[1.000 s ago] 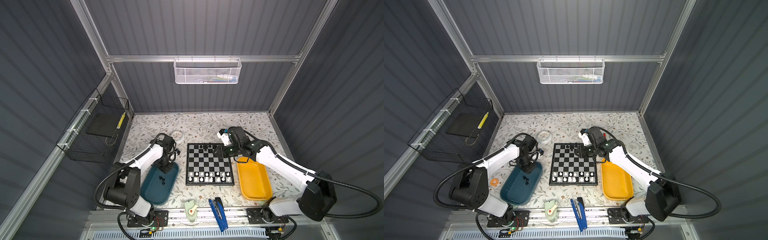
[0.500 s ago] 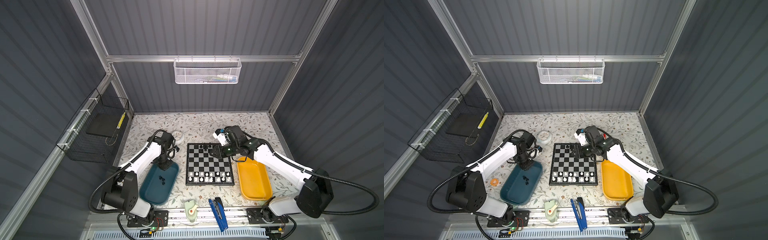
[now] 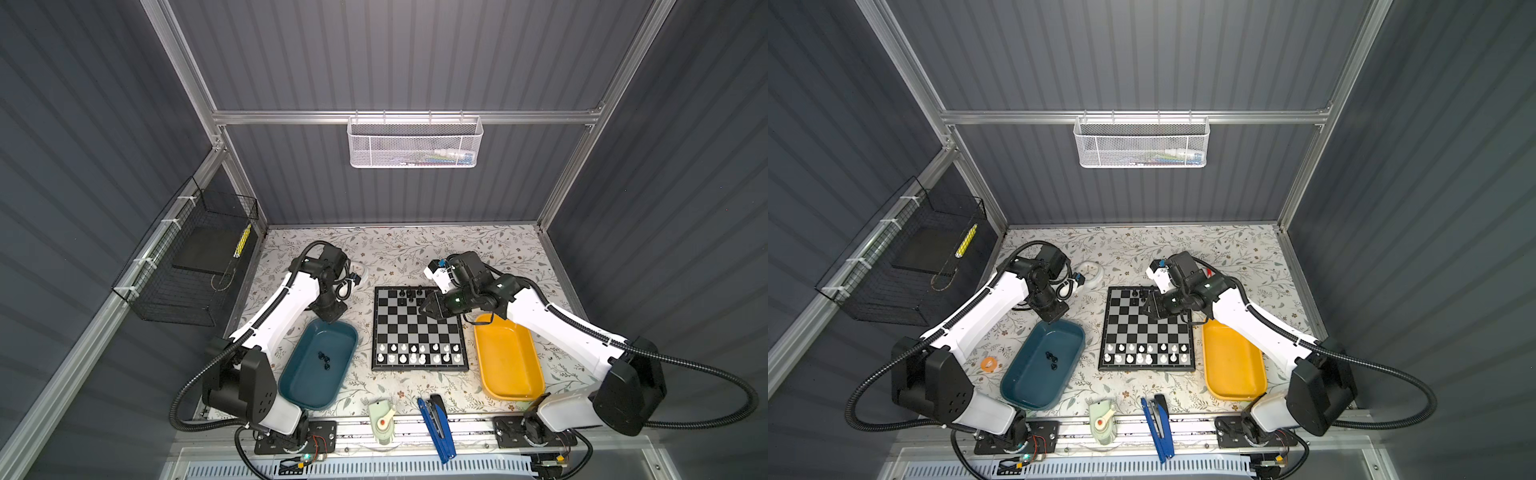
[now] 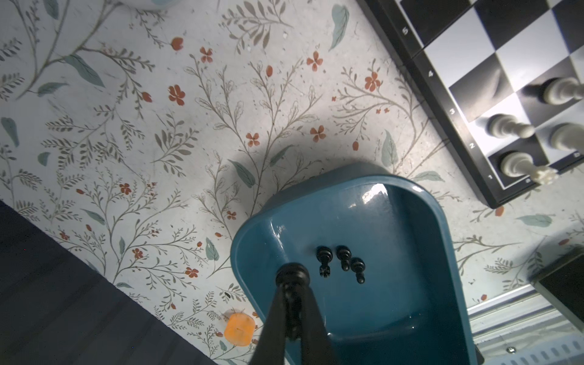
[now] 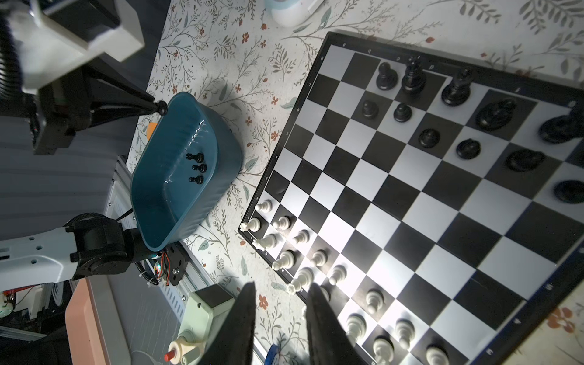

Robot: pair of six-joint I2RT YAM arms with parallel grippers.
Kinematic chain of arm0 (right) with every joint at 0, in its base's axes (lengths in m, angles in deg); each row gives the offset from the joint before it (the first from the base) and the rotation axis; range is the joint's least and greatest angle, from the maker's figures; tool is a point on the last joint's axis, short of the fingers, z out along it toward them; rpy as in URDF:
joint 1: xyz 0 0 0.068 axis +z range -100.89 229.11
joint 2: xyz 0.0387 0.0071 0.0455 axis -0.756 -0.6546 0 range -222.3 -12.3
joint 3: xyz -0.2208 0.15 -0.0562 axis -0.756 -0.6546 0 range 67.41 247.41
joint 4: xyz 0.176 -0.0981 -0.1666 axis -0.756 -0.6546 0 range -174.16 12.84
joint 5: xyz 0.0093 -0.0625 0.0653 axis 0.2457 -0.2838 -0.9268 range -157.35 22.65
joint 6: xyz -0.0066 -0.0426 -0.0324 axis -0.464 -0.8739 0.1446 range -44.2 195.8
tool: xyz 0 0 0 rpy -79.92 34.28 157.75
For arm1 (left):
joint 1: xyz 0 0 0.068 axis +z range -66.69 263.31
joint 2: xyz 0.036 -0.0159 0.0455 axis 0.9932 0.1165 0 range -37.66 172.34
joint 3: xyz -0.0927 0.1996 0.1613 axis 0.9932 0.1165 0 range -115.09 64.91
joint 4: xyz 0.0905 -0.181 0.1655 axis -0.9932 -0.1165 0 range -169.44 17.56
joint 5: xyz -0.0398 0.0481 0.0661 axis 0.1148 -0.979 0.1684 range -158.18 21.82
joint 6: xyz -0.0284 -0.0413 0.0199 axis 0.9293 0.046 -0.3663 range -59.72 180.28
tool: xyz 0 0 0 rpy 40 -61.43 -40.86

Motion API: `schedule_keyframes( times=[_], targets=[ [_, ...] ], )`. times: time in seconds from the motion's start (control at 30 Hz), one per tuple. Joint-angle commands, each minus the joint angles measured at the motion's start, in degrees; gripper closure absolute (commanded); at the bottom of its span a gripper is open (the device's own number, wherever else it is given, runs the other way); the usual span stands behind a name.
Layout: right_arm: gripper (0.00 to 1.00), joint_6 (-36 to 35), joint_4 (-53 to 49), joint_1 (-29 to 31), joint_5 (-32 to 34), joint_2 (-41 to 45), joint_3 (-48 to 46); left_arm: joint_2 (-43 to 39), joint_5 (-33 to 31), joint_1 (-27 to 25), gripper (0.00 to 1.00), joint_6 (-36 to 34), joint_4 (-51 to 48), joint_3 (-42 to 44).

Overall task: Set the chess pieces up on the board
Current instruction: 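Lift the black pawn with the left gripper and carry it toward the board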

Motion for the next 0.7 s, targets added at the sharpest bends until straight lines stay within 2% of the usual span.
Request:
schedule_keyframes(
  times=[0.0, 0.23, 0.53, 0.67],
  targets=[
    [0.70, 0.4, -1.8, 0.3, 0.6, 1.8, 1.6, 2.4, 1.1, -0.3, 0.96, -1.4, -1.7, -3.7],
    [0.70, 1.1, -2.0, 0.3, 2.5, 2.0, 2.5, 8.9, 4.2, -0.4, 0.96, -1.0, 0.8, -11.2],
    [0.69, 2.3, -1.8, 0.3, 4.5, 3.5, 2.1, 16.7, 5.1, -0.8, 0.96, -1.7, 4.9, -17.7],
    [0.69, 2.9, -2.1, 0.3, 8.0, 4.4, 1.4, 19.4, 6.1, -0.9, 0.96, -2.3, 5.4, -19.5]
  ],
)
